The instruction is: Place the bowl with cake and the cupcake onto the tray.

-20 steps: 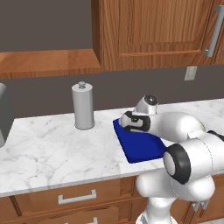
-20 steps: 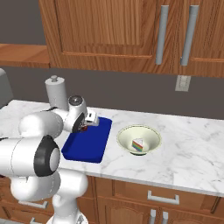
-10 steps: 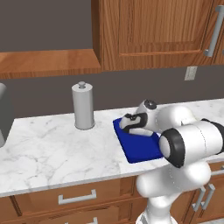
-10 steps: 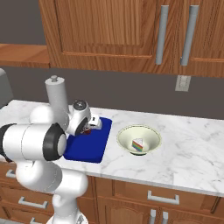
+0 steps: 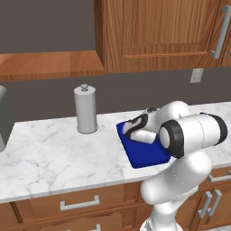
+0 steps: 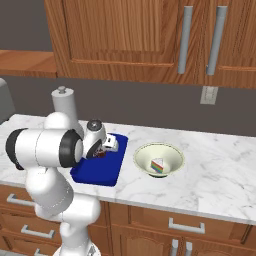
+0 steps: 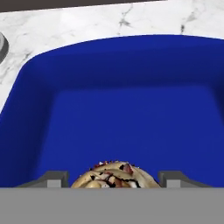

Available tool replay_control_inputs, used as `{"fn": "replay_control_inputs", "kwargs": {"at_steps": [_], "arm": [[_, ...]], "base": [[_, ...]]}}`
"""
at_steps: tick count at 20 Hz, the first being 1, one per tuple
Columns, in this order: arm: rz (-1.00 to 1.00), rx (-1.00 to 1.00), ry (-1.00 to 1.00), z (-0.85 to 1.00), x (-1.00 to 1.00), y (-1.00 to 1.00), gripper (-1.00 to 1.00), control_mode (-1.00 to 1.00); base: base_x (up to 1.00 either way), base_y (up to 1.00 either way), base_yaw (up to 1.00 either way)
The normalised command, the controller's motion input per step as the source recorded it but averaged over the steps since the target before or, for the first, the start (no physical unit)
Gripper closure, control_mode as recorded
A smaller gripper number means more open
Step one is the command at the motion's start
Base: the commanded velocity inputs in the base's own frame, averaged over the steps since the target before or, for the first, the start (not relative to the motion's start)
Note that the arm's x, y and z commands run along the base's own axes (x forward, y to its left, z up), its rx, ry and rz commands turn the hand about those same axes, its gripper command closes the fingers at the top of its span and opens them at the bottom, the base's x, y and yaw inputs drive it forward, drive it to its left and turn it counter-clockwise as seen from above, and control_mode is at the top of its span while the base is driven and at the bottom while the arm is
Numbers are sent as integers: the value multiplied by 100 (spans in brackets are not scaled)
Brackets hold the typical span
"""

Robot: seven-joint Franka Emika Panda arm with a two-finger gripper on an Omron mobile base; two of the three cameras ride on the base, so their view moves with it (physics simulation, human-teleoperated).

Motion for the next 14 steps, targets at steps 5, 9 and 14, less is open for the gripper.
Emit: {"fn": "replay_control_inputs", "kwargs": {"at_steps": [5, 9, 14], "arm": [[0, 0, 0, -18, 8, -4, -100, -100], [0, 0, 0, -10, 1, -9, -100, -100], [0, 0, -1, 1, 0, -14, -100, -100]], "base": [[0, 0, 0], [0, 0, 0], [0, 0, 0]]}}
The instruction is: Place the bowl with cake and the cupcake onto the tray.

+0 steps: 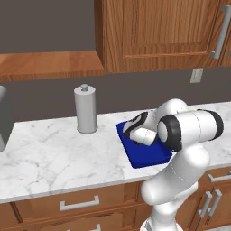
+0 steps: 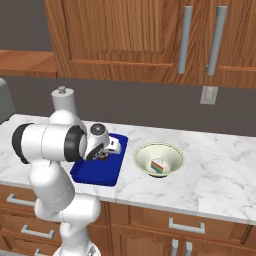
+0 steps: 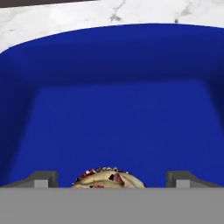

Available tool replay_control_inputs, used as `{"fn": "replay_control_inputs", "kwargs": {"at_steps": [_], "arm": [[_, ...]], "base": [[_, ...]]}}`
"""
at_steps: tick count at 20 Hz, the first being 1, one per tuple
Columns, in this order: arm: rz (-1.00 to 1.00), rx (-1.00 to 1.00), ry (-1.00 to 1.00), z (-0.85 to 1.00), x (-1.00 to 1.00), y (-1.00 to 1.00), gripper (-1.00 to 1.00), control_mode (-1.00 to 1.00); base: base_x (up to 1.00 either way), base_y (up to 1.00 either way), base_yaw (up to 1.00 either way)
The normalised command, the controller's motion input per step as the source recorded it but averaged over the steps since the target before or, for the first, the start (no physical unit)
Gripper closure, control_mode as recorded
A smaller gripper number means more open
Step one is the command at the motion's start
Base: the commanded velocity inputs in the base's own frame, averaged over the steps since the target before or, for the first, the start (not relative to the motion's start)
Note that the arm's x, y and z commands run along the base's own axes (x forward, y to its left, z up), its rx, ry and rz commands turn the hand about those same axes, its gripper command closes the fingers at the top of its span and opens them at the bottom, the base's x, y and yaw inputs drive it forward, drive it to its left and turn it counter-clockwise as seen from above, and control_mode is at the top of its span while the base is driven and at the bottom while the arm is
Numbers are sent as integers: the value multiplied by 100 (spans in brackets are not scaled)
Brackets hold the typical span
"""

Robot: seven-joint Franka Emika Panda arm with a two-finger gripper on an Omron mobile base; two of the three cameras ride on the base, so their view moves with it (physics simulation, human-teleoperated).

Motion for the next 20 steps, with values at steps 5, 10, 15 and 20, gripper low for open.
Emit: {"fn": "replay_control_inputs", "kwargs": {"at_steps": [5, 10, 15, 20], "arm": [[0, -1, -8, 45, 0, -19, -100, -100], [-1, -3, -10, 56, -8, -26, -100, -100], [-9, 0, -3, 45, -33, -33, -100, -100], [-12, 2, 0, 67, -9, -42, -100, -100]], "base": [[0, 0, 0], [0, 0, 0], [0, 0, 0], [0, 0, 0]]}}
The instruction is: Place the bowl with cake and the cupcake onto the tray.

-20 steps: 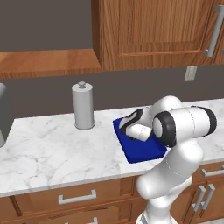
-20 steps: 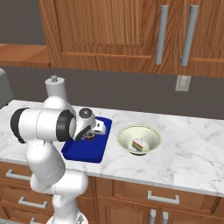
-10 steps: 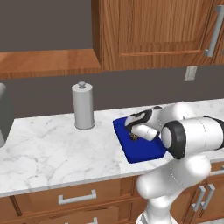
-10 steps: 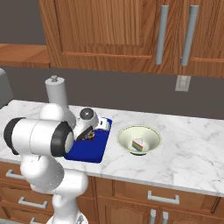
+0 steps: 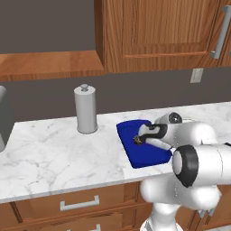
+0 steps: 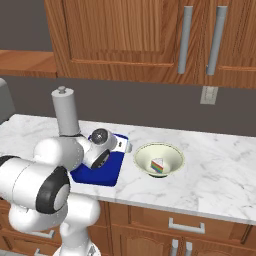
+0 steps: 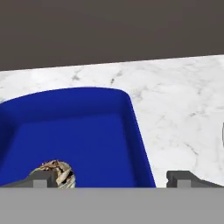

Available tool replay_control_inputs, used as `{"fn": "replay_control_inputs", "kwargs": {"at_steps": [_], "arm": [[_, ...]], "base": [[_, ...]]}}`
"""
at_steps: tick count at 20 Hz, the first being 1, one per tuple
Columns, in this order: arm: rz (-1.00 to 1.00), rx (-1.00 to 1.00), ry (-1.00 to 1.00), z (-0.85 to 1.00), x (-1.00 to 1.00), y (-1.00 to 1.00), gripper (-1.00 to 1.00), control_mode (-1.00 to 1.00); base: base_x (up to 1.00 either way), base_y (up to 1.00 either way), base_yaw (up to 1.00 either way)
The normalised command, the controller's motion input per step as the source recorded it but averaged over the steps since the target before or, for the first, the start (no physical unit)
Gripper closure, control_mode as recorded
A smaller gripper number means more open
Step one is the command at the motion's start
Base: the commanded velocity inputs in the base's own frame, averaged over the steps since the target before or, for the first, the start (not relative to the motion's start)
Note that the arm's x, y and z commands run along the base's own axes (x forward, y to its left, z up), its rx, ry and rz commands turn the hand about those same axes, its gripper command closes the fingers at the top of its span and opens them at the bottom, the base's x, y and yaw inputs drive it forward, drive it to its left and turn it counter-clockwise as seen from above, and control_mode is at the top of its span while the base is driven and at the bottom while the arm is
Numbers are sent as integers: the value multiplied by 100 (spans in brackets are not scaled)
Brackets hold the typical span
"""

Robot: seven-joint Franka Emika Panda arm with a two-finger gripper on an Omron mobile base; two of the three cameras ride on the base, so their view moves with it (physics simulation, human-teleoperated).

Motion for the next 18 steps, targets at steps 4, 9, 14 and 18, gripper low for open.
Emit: {"fn": "replay_control_inputs", "kwargs": {"at_steps": [4, 9, 14, 18], "arm": [[-12, 10, 3, 56, 0, -55, -100, -100], [-4, 14, 6, 27, -9, -62, -100, -100], [0, 16, 5, 13, -27, -65, -100, -100], [0, 1, 0, 12, -40, -51, -100, -100]], "base": [[0, 0, 0], [0, 0, 0], [0, 0, 0], [0, 0, 0]]}}
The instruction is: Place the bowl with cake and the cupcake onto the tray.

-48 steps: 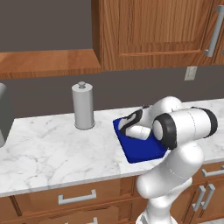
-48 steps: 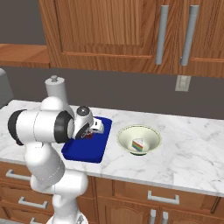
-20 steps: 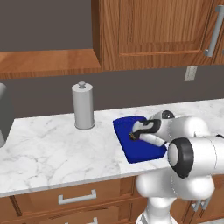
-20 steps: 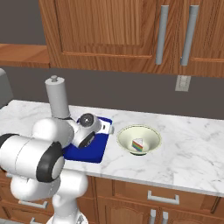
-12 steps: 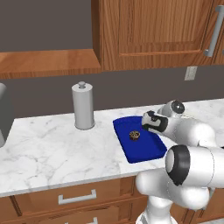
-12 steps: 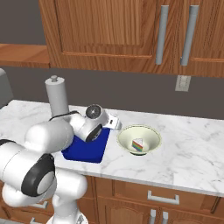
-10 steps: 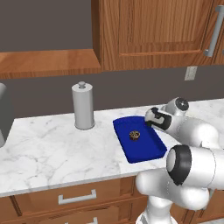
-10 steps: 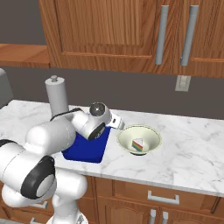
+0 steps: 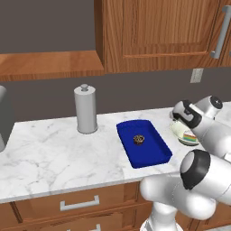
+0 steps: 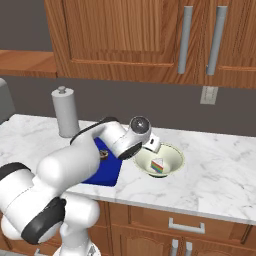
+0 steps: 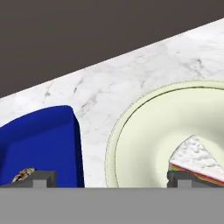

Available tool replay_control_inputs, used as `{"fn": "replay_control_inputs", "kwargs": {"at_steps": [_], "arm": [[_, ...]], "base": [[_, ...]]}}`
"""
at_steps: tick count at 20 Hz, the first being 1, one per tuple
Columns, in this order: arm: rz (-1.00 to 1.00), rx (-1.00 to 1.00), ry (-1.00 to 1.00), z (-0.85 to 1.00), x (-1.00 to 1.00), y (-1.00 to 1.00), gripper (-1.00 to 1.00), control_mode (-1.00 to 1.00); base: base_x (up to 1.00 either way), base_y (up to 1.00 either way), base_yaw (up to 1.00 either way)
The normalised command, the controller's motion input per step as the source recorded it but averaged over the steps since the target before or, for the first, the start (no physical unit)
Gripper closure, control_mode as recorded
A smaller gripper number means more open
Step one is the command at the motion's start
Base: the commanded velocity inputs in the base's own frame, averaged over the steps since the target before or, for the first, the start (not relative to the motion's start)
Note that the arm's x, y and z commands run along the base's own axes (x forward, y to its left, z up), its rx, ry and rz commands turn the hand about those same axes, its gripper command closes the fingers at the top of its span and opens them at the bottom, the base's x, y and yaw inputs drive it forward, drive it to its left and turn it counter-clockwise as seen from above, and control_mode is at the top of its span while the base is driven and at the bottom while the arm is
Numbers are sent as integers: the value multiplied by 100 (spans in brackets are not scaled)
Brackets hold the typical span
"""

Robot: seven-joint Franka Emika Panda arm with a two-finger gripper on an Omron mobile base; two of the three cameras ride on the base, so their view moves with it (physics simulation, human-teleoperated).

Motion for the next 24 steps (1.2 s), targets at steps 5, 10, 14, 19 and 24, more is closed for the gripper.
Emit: {"fn": "replay_control_inputs", "kwargs": {"at_steps": [5, 10, 14, 19, 24], "arm": [[0, -5, 0, 1, -46, -34, -100, -100], [0, -9, 0, 0, -52, -23, -100, -100], [0, -2, 0, -6, -38, -21, -100, -100], [0, 0, 0, -21, -11, -25, -100, -100], [0, 0, 2, -22, -1, -34, -100, -100]], "base": [[0, 0, 0], [0, 0, 0], [0, 0, 0], [0, 0, 0], [0, 0, 0]]}}
